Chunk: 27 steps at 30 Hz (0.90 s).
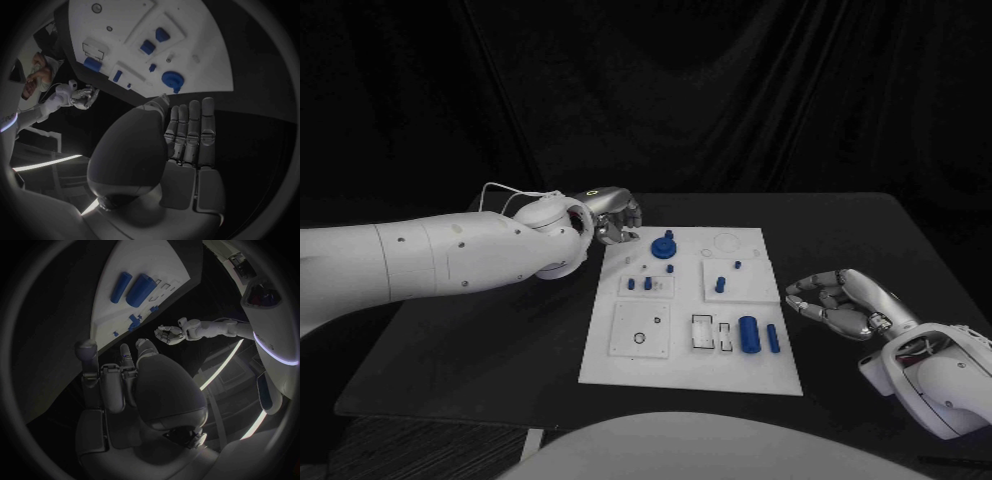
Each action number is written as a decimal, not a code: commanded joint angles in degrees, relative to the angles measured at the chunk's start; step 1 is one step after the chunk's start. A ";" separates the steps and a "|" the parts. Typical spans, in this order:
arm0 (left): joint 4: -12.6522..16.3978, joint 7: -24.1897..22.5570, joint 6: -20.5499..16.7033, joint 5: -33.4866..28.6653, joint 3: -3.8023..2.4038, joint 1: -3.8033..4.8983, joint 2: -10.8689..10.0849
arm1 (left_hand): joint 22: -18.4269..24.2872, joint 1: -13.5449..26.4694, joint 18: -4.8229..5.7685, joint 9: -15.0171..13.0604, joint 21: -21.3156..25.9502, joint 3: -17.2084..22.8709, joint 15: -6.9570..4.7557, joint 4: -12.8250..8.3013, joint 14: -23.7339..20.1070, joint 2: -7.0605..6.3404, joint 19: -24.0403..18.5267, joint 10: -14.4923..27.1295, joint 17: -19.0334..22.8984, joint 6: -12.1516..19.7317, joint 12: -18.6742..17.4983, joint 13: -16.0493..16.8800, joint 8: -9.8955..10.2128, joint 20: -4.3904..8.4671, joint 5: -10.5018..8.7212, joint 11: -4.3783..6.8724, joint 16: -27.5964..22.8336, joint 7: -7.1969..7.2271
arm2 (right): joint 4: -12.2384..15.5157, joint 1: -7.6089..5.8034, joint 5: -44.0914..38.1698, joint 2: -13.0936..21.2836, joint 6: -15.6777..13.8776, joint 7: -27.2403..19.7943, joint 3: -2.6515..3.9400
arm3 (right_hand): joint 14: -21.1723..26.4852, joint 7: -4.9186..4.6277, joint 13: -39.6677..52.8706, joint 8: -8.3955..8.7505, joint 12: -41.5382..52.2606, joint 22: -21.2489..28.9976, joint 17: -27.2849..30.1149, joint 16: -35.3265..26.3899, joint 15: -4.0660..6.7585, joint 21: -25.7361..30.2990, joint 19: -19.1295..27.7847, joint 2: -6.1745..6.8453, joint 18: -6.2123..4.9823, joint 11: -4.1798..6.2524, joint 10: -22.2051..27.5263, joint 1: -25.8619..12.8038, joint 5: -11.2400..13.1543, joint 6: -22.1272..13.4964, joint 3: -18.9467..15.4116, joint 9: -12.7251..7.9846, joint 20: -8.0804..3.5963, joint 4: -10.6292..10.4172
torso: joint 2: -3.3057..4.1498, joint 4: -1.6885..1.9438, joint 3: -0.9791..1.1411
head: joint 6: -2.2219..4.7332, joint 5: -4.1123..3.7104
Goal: Assemble the parts on the task board
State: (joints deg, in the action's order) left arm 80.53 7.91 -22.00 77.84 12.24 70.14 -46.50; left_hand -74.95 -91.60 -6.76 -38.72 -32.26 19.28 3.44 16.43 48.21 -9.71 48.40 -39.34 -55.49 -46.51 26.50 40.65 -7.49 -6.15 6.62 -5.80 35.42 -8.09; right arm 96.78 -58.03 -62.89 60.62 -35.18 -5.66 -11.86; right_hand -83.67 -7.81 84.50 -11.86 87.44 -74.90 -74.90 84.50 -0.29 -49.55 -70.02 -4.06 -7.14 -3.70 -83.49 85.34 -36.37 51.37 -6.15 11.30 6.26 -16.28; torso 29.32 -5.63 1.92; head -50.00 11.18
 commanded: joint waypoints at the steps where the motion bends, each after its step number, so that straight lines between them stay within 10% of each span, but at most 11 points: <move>1: -3.23 -18.08 -8.62 10.85 -0.05 0.20 2.08 | -3.27 0.00 -1.33 7.88 -10.95 -1.58 -4.07 -0.17 13.49 -1.35 12.51 1.95 5.86 0.63 -5.97 -9.49 3.80 0.72 -1.87 3.62 2.75 4.65 | 0.38 0.14 -0.28 0.22 -1.08 -0.22 0.03 | -1.53 -0.15 1.77 -0.30 -0.09 -4.73 -7.79 -0.13 0.15 -0.43 0.18 -0.11 -0.69 0.05 -2.00 0.52 -0.22 0.22 0.37 -0.03 0.12 0.10 | 0.03 0.08 -0.01 | 0.00 -0.13; 4: -5.89 -21.44 -10.33 18.71 -0.05 0.14 4.12 | -6.19 0.30 0.22 11.07 -23.64 -3.02 -5.40 -0.25 20.83 -1.11 23.34 0.98 3.90 -0.95 -6.87 -13.57 3.81 0.95 -2.08 4.42 9.32 8.08 | 0.53 0.14 -0.28 0.26 -1.29 -0.51 0.03 | -1.57 -0.15 1.79 -0.31 -0.08 -4.77 -7.85 -0.08 0.16 -0.56 0.11 -0.09 -0.67 0.05 -2.02 0.51 -0.22 0.23 0.37 -0.03 0.12 0.09 | 0.04 0.08 0.00 | 0.00 -0.36; 5: -6.86 -22.68 -10.63 21.16 -0.05 0.10 5.01 | -8.83 2.25 2.14 16.74 -34.13 -5.26 -6.05 0.11 29.36 -1.15 31.23 -1.03 -4.51 -4.05 -7.66 -21.01 3.80 1.64 -3.56 8.12 23.22 10.76 | 0.60 0.14 -0.28 0.27 -1.36 -0.63 0.03 | -1.57 -0.15 1.79 -0.31 -0.08 -4.77 -7.85 -0.08 0.16 -0.56 0.11 -0.09 -0.67 0.05 -2.02 0.51 -0.22 0.23 0.37 -0.03 0.12 0.09 | 0.05 0.08 -0.02 | 0.00 -0.42; 7: -8.34 -24.50 -10.67 24.26 -0.05 -0.03 6.54 | -9.85 3.31 2.87 18.20 -38.04 -6.08 -6.13 0.10 32.26 -1.29 33.53 -2.39 -7.72 -5.02 -7.39 -22.97 3.74 1.79 -3.68 9.50 27.89 10.81 | 0.73 0.14 -0.28 0.26 -1.46 -0.81 0.03 | -1.62 -0.15 1.81 -0.32 -0.06 -4.79 -7.92 -0.03 0.16 -0.64 0.07 -0.07 -0.65 0.04 -2.05 0.49 -0.21 0.25 0.36 -0.03 0.12 0.09 | 0.06 0.03 -0.01 | 0.00 -0.43; 19: -11.72 -25.26 -4.89 29.06 -0.06 -1.30 12.06 | -11.49 3.15 4.02 23.25 -44.86 -5.84 -8.23 -0.48 37.40 -2.73 37.03 -6.11 -17.71 -6.08 -6.82 -29.28 3.76 4.24 -3.43 7.54 40.40 12.80 | 1.07 0.14 -0.28 0.25 -1.61 -1.36 0.03 | -1.68 -0.14 1.91 -0.37 0.02 -4.83 -7.99 0.04 0.17 -0.79 -0.02 0.01 -0.63 0.05 -2.18 0.47 -0.20 0.33 0.36 -0.01 0.12 0.07 | 0.25 -0.01 -0.06 | 0.00 -0.34; 27: -12.31 -21.50 1.63 29.47 -0.07 -2.55 13.83 | -11.25 7.24 3.90 24.69 -44.19 -10.09 -8.02 0.07 36.48 -3.90 36.63 -7.96 -16.18 -5.90 -5.88 -29.82 3.50 4.39 -3.92 6.43 39.46 12.38 | 1.16 0.14 -0.28 0.31 -1.64 -1.42 0.03 | -1.68 -0.14 1.91 -0.37 0.02 -4.83 -7.99 0.04 0.17 -0.79 -0.02 0.01 -0.63 0.05 -2.18 0.47 -0.20 0.33 0.36 -0.01 0.12 0.07 | 0.31 0.08 -0.13 | 0.00 -0.82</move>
State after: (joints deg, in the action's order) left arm 68.33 -14.99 -24.74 105.81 12.24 67.82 -32.89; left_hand -74.93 -84.70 -3.45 -14.09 -76.73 9.63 -4.39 16.52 83.87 -13.67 83.98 -47.02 -71.78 -52.36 20.42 10.87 -3.82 -2.03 3.08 0.63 74.99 4.76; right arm 97.74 -58.02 -62.89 60.84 -35.83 -6.71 -11.86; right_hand -83.67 -7.81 84.50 -11.86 87.60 -74.94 -74.90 84.50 -0.29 -50.12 -70.02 -4.05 -7.13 -3.70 -83.49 85.32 -36.35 51.37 -6.15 11.30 6.26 -16.28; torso 29.56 -5.64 1.86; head -50.01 10.49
